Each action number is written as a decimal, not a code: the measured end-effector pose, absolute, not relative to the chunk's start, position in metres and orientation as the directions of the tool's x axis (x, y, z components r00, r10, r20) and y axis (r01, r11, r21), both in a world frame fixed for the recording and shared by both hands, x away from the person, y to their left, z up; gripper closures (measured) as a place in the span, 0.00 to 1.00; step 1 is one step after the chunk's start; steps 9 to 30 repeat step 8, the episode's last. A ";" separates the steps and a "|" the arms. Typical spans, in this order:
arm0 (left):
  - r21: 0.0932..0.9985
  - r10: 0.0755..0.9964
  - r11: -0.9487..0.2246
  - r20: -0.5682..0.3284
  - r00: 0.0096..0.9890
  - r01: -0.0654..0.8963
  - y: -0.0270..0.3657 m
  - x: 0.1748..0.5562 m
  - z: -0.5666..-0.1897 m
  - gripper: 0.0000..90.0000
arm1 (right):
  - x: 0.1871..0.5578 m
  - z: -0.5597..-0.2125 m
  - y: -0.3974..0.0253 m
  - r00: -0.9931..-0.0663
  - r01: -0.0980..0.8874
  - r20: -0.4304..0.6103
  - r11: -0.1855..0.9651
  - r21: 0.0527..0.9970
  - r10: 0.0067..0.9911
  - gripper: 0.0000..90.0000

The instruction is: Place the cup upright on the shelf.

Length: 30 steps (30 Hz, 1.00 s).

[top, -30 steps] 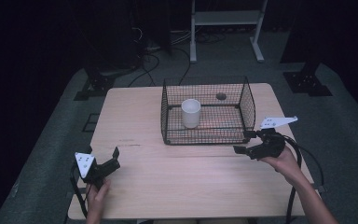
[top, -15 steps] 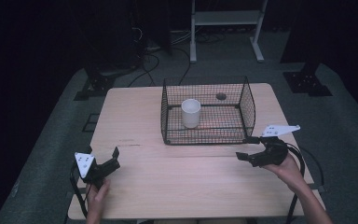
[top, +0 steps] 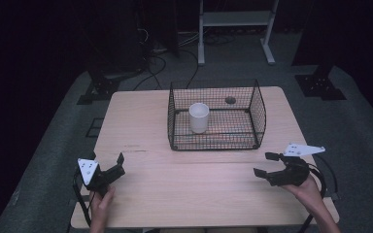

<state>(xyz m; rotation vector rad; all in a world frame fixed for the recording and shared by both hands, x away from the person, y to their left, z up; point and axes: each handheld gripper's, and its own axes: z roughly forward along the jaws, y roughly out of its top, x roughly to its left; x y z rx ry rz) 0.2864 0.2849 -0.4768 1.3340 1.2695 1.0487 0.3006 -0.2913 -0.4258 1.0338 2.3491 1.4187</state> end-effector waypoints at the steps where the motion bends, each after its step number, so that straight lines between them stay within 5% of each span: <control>1: 0.988 0.996 0.025 -0.037 0.081 0.152 0.285 0.286 -0.477 0.00 | 0.299 -0.426 -0.292 -0.728 0.455 0.165 0.290 0.842 0.665 0.16; 8: 0.988 0.996 0.021 -0.033 0.081 0.150 0.284 0.286 -0.477 0.00 | 0.275 -0.448 -0.303 -0.678 0.446 0.204 0.174 0.878 0.707 0.16; 30: 0.988 0.996 0.021 -0.033 0.081 0.150 0.284 0.286 -0.477 0.00 | 0.275 -0.448 -0.303 -0.678 0.446 0.204 0.174 0.878 0.707 0.16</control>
